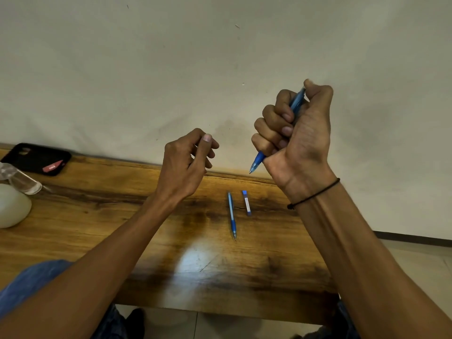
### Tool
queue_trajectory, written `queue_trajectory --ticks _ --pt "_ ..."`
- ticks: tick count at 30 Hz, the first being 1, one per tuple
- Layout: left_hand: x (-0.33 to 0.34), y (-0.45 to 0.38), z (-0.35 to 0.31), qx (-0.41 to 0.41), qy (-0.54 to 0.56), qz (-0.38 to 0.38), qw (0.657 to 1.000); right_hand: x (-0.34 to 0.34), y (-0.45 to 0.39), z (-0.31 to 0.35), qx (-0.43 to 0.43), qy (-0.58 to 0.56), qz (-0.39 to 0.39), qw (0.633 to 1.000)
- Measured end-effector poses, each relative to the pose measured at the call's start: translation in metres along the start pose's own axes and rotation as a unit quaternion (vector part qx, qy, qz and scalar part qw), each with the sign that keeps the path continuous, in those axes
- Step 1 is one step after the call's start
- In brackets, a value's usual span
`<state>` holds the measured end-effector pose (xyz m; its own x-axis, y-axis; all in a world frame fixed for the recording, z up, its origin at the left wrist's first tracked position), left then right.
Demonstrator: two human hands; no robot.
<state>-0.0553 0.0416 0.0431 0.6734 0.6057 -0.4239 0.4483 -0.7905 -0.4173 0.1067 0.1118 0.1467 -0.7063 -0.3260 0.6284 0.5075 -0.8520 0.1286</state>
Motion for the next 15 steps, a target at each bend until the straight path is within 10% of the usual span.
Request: queue_trajectory --ticks 15 --pt "-0.0011 0.0002 -0.0008 -0.002 0.000 0.001 1.000 -0.0010 0.0000 0.0011 0.000 0.003 -0.005 1.000"
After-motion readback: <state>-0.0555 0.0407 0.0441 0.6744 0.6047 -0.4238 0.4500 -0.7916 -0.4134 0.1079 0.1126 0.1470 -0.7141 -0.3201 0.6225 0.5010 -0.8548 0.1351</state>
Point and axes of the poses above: each hand's wrist, its own y-axis away from the middle knuckle, its own x-axis out of the palm, z = x × y, the point moved 4 cm from there along -y, towards the middle knuckle, and after that the axes turned 1 degree about x, right-handed, at the moved point
